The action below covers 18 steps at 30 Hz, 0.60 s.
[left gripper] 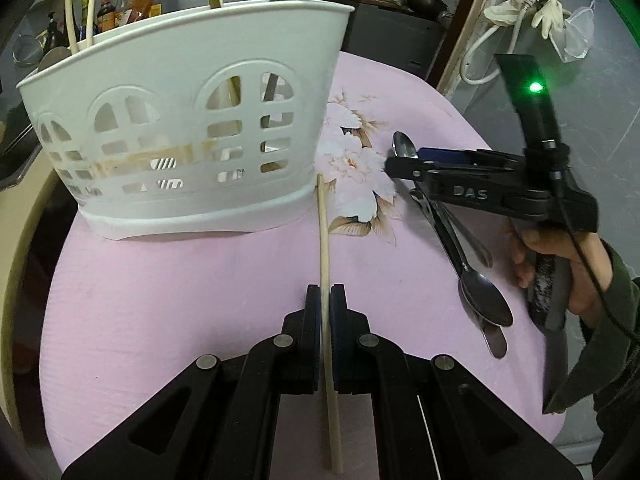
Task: Organize utensils
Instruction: 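Grasp a chopstick with the left gripper while the right grasps a steel spoon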
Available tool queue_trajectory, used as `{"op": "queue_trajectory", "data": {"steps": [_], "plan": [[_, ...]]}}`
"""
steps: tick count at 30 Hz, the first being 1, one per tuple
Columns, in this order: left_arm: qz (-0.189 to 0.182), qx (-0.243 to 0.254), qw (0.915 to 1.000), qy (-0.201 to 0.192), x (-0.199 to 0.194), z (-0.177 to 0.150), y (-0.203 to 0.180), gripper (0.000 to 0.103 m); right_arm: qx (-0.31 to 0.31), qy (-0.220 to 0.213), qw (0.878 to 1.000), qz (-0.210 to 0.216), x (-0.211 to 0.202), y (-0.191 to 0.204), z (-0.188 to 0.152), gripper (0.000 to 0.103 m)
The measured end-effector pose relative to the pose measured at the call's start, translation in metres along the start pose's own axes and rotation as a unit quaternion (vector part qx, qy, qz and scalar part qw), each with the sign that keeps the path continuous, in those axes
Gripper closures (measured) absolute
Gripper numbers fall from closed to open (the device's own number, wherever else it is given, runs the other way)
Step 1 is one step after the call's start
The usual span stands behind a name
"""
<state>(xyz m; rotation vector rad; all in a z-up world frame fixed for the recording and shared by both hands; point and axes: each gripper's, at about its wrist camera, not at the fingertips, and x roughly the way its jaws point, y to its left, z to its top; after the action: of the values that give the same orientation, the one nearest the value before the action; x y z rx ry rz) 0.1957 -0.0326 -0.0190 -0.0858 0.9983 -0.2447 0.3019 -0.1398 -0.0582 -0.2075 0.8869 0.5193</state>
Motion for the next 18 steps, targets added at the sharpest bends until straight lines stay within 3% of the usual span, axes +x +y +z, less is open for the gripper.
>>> {"op": "queue_trajectory", "data": {"steps": [4,8,12,13,15,18], "plan": [[0.001,0.026,0.9995,0.018,0.000,0.003,-0.002,0.099,-0.010,0.002,1.000,-0.015,0.006,0.004,0.001,0.049],[0.014,0.061,0.9975,0.033,0.000,0.005,-0.003,0.096,0.005,0.002,1.000,0.004,0.007,-0.004,0.003,0.048],[0.009,0.061,0.9969,0.050,0.007,0.014,0.002,0.086,-0.010,0.006,1.000,0.003,0.009,0.003,0.002,0.040],[0.007,0.057,0.9970,0.052,0.009,0.016,0.005,0.086,-0.014,0.004,1.000,-0.002,0.009,0.005,0.002,0.042],[0.002,0.050,0.9972,0.055,0.010,0.018,0.008,0.086,-0.010,-0.001,1.000,-0.013,0.007,0.003,0.001,0.059],[0.000,0.042,0.9977,0.053,0.010,0.019,0.008,0.090,0.014,-0.006,1.000,0.006,0.005,-0.007,0.000,0.062]]}}
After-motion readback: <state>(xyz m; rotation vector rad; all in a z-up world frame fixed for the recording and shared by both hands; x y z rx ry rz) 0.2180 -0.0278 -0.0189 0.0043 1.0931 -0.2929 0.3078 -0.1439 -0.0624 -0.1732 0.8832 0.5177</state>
